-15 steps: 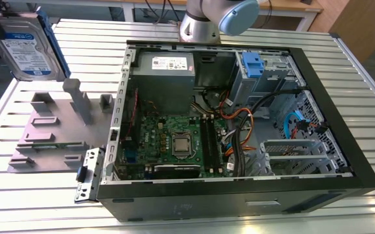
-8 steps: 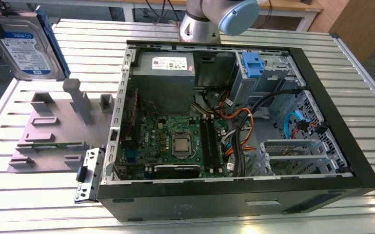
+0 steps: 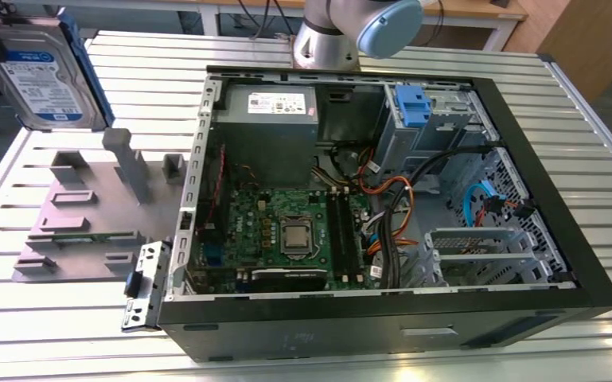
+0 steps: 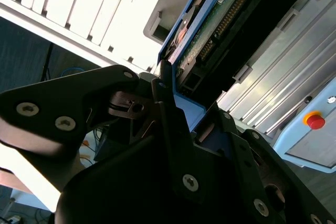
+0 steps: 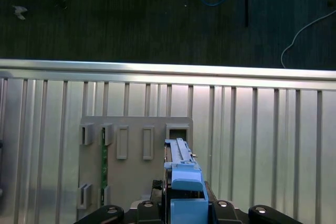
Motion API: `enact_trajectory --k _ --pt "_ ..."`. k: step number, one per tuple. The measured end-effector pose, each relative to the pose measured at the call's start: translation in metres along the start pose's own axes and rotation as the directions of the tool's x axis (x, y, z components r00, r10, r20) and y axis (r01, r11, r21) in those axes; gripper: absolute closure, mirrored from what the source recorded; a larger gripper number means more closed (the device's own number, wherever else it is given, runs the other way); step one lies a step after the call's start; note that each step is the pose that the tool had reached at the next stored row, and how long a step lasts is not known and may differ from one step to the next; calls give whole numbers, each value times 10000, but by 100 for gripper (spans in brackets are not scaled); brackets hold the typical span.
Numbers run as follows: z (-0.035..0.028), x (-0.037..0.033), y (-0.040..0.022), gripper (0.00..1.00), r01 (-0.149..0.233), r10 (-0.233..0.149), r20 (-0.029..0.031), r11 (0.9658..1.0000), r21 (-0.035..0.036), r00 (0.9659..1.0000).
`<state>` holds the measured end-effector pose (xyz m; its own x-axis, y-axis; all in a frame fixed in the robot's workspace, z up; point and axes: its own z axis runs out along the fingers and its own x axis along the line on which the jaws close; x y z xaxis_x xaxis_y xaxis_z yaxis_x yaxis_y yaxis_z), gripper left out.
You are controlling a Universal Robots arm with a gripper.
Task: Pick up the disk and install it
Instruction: 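Pick up the disk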
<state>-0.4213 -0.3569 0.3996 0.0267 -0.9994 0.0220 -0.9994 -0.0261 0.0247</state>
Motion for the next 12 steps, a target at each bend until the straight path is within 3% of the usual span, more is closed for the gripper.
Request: enact_trajectory --k 12 --pt "-22 1 0 63 1 -1 0 10000 0 10000"
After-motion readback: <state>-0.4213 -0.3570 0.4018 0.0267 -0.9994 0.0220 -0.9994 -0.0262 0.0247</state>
